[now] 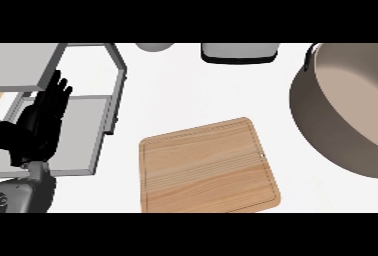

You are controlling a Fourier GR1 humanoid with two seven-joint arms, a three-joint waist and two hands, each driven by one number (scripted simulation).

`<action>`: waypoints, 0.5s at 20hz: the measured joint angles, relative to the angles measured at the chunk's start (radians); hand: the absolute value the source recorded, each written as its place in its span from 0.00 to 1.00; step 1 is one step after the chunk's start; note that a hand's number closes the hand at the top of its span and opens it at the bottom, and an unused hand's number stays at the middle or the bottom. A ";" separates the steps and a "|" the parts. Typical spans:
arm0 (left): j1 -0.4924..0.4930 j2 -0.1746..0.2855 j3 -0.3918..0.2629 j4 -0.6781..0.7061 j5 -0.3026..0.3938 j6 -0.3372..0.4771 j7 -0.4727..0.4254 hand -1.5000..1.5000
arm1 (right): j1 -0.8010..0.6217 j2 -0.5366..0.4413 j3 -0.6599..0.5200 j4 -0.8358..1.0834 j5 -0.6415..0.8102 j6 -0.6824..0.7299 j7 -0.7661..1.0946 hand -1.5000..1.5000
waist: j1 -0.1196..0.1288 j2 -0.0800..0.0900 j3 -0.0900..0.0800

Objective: Pick the pear from the cutting board and place it in the pot

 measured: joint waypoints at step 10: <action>-0.034 -0.011 0.000 0.026 -0.005 -0.019 -0.009 0.50 | -0.210 -0.063 0.013 0.374 0.248 -0.158 -0.158 1.00 | 0.030 0.010 0.001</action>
